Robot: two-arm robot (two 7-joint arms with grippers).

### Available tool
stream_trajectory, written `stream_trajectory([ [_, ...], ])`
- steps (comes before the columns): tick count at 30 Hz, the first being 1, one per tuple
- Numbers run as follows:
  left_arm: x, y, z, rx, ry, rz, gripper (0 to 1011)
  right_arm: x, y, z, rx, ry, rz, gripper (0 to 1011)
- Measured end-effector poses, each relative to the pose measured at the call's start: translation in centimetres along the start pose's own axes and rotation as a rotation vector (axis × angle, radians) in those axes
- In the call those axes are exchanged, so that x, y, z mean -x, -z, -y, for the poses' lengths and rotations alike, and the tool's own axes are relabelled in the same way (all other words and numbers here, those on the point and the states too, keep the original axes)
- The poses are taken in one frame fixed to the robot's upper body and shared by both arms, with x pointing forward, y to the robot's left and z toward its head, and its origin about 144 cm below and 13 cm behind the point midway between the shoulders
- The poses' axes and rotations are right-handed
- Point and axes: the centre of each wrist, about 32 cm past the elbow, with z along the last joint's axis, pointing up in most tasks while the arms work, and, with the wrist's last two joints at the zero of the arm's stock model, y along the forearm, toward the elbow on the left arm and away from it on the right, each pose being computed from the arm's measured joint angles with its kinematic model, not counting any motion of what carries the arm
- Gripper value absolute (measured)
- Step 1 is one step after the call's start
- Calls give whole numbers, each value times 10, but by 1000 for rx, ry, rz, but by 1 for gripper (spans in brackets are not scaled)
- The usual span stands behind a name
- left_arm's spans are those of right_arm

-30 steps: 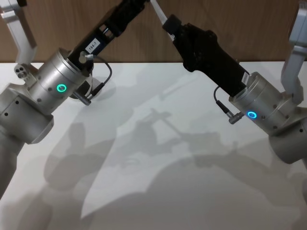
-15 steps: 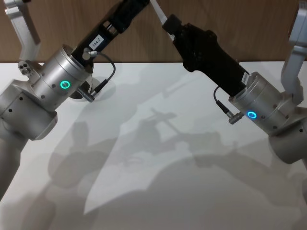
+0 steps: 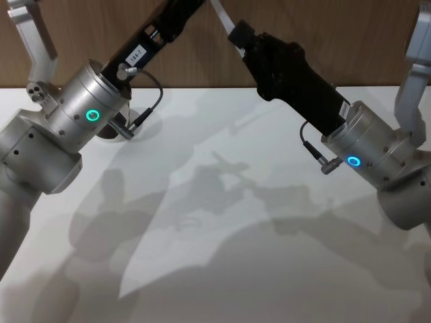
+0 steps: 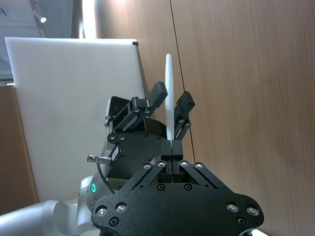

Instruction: Pick up the straw with one hand, pass it to the other hand, and insert it into the cup.

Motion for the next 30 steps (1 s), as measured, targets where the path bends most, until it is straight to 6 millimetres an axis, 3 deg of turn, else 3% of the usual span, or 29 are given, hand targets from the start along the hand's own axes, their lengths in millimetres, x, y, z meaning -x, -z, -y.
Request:
stream_trajectory([
  [8,-1,0,0,3,-4,1,127,0,0,0,0,0,0,6],
  [12,-1,-1,-1,4,-8,3,67,0,0,0,0,0,0,6],
  [23,0,-2,-6,6,-38,9,7,0,0,0,0,0,1,20],
  [30,1,-3,-8,9,-51,13,7,0,0,0,0,0,0,190],
])
